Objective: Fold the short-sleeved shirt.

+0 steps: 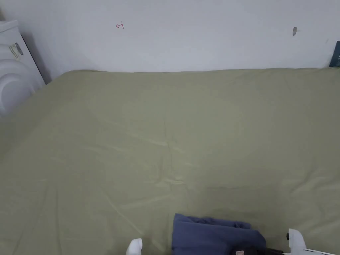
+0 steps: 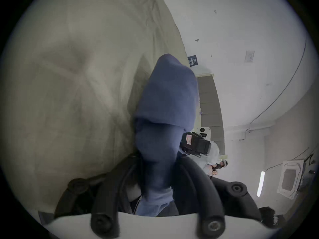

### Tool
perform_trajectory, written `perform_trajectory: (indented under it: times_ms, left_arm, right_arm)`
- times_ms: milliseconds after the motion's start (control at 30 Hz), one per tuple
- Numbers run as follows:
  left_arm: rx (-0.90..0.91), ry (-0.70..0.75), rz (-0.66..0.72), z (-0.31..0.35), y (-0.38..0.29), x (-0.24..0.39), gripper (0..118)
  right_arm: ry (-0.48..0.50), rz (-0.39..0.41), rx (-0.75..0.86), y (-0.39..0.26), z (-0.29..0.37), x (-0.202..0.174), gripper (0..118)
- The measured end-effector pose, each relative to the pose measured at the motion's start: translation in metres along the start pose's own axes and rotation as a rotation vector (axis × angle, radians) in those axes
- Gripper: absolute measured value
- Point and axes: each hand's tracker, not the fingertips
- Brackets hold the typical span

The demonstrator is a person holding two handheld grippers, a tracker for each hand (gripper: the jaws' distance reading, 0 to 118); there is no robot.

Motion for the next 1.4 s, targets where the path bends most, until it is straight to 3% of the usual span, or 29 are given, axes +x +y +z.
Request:
perform_trajectory:
  times_ms: [300, 467, 567, 767, 933, 1033, 1100, 1133, 1167, 1267, 1333, 1400]
  left_arm:
    - [-0.020, 0.060, -0.065, 0.053, 0.019, 0.000, 26]
    - [0.064, 0.202, -0.043, 0.147, 0.043, -0.024, 25]
    - [0.109, 0.278, -0.054, 0.214, 0.064, -0.040, 25]
    - [0.257, 0.529, -0.046, 0.342, 0.121, -0.075, 25]
    - [0.313, 0.729, -0.015, 0.402, 0.169, -0.111, 25]
    - [0.311, 0.717, -0.005, 0.401, 0.178, -0.127, 38]
    - [0.336, 0.707, 0.028, 0.397, 0.177, -0.136, 92]
    - [0.388, 0.673, 0.046, 0.400, 0.172, -0.138, 103]
    - [0.394, 0.645, 0.051, 0.404, 0.169, -0.134, 103]
    - [0.470, 0.777, -0.056, 0.424, 0.140, -0.088, 103]
    - [0.568, 0.950, -0.097, 0.442, 0.121, -0.044, 102]
    - [0.660, 0.972, -0.183, 0.446, 0.097, 0.010, 101]
  right_arm:
    - [-0.007, 0.048, -0.006, -0.004, -0.012, -0.013, 1]
    - [-0.015, 0.074, 0.008, -0.005, -0.029, -0.020, 1]
    - [0.062, 0.059, 0.057, -0.005, -0.032, -0.030, 1]
    - [0.091, 0.113, 0.077, -0.008, -0.029, -0.064, 1]
    - [0.078, 0.109, 0.080, -0.025, -0.020, -0.075, 1]
    - [0.053, 0.120, 0.073, -0.037, -0.018, -0.086, 1]
    - [0.042, 0.119, 0.068, -0.040, -0.014, -0.090, 1]
    - [0.043, 0.121, 0.065, -0.042, -0.013, -0.093, 1]
    - [0.042, 0.128, 0.066, -0.043, -0.010, -0.097, 1]
    - [0.045, 0.153, 0.083, -0.043, 0.005, -0.111, 1]
    - [0.047, 0.206, 0.121, -0.041, 0.022, -0.128, 1]
    - [0.008, 0.271, 0.154, -0.038, 0.042, -0.147, 1]
